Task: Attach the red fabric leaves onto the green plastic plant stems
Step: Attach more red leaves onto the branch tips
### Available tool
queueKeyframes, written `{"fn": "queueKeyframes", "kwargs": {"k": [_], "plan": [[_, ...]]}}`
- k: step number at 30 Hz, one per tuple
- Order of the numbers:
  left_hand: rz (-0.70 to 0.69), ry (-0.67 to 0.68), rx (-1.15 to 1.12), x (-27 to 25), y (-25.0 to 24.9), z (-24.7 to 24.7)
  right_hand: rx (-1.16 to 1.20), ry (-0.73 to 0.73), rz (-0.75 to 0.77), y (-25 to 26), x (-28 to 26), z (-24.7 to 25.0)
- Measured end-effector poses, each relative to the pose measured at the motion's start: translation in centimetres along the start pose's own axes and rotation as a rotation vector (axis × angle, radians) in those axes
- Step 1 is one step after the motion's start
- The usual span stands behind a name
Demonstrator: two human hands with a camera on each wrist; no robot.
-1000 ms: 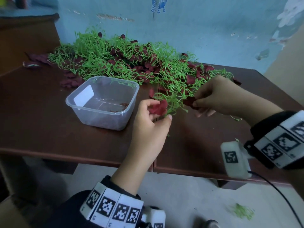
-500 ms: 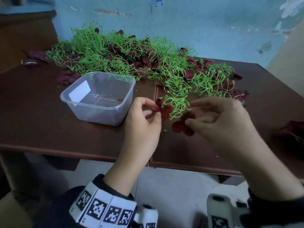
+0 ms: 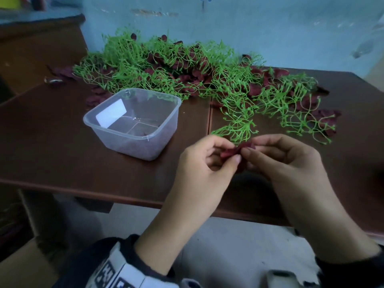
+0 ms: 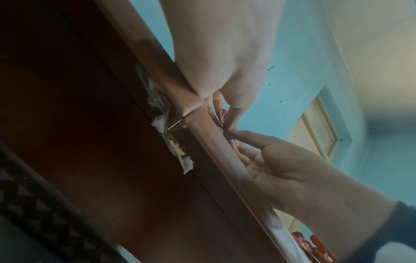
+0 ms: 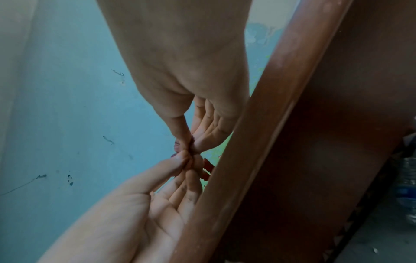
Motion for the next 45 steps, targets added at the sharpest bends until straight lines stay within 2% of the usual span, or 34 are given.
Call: {"fn": "queueKeyframes", "kwargs": {"k": [5,9,13,19,23,28,34,39,45], "plan": [[0.063,-0.063,-0.13,0.3,0.5,0.9,-0.011,0.069,0.01,-0.3,0.1,-0.7],[0.148,-0.003,-0.242,0.4,0.9,0.8,-0.02,0.051,0.015,-0.4,0.2,-0.5],[0.185,0.002,-0.273,0.4,1.3,1.4,-0.042,0.068,0.008,-0.8,0.1,-0.5],[0.224,-0.027,-0.293,0.5,1.0,2.3,0.03,0.233,0.002,-0.6,-0.7,-2.2],[0.221,-0.074,-0.235,0.6,1.1,3.1,0.1,0.214,-0.042,-0.9,-0.6,-2.4],[0.224,-0.043,-0.245,0.6,1.8,3.1,0.084,0.126,-0.103,-1.7,-0.1,-1.8],[0.086,0.044,0.048,0.6,0.7,2.4,0.085,0.11,-0.152,-2.0,-0.2,-2.0],[0.123,0.189,-0.016,0.2,-0.3,1.2,0.01,0.175,-0.131,-1.5,-0.6,-2.6],[0.085,0.082,0.002,0.8,1.1,1.9,-0.005,0.164,-0.122,-1.5,-0.5,-2.4]]}}
Point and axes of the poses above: each hand's wrist, its own x-axis towards the middle knuckle, its own z-axis out of the back of the hand, y = z × x, the point moved 9 cm from there along x, towards the middle knuckle, and after that the axes turned 1 degree about z, right-handed, at the moved point
